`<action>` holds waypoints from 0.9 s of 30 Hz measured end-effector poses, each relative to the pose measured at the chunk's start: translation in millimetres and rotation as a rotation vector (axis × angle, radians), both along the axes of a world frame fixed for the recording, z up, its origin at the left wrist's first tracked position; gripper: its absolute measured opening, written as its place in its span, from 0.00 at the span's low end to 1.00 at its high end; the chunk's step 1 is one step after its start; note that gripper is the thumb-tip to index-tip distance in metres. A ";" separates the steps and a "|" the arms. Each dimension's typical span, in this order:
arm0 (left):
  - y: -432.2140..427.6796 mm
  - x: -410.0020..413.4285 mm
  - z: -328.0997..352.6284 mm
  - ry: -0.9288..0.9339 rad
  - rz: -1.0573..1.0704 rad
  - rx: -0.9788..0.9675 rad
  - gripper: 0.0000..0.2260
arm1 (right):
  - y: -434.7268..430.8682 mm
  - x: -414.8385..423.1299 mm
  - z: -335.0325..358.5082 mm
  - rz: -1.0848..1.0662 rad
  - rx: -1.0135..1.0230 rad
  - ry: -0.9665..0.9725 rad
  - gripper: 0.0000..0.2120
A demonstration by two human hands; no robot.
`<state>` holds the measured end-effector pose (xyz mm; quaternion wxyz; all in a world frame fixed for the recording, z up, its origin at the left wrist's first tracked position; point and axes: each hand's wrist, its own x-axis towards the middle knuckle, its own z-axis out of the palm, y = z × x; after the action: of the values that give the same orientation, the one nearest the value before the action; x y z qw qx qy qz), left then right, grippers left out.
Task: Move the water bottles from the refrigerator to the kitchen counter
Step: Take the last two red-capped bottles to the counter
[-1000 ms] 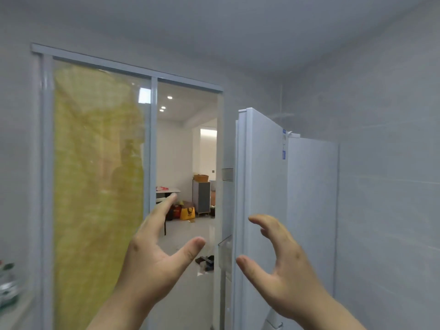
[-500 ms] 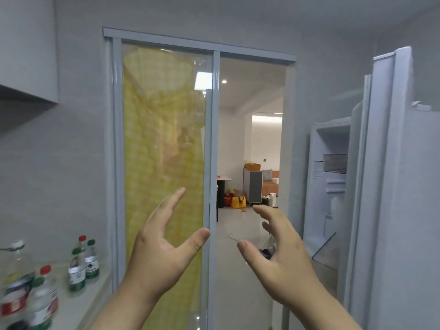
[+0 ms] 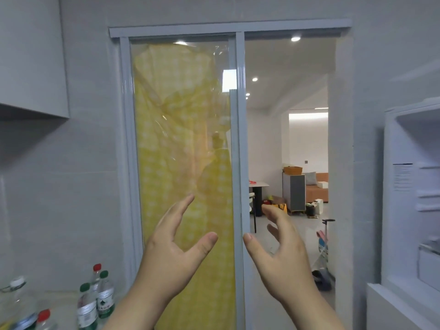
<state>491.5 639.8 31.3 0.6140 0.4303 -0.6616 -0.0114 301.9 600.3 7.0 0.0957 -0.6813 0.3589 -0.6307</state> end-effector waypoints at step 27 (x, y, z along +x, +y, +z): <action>-480.5 -232.0 15.1 0.013 -0.782 0.007 0.30 | -323.9 -213.8 16.4 -0.810 -0.006 0.051 0.23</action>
<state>259.6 159.3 46.4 0.5660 0.1475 -0.7718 -0.2495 88.2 276.4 23.4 -0.1714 -0.5007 0.5986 -0.6014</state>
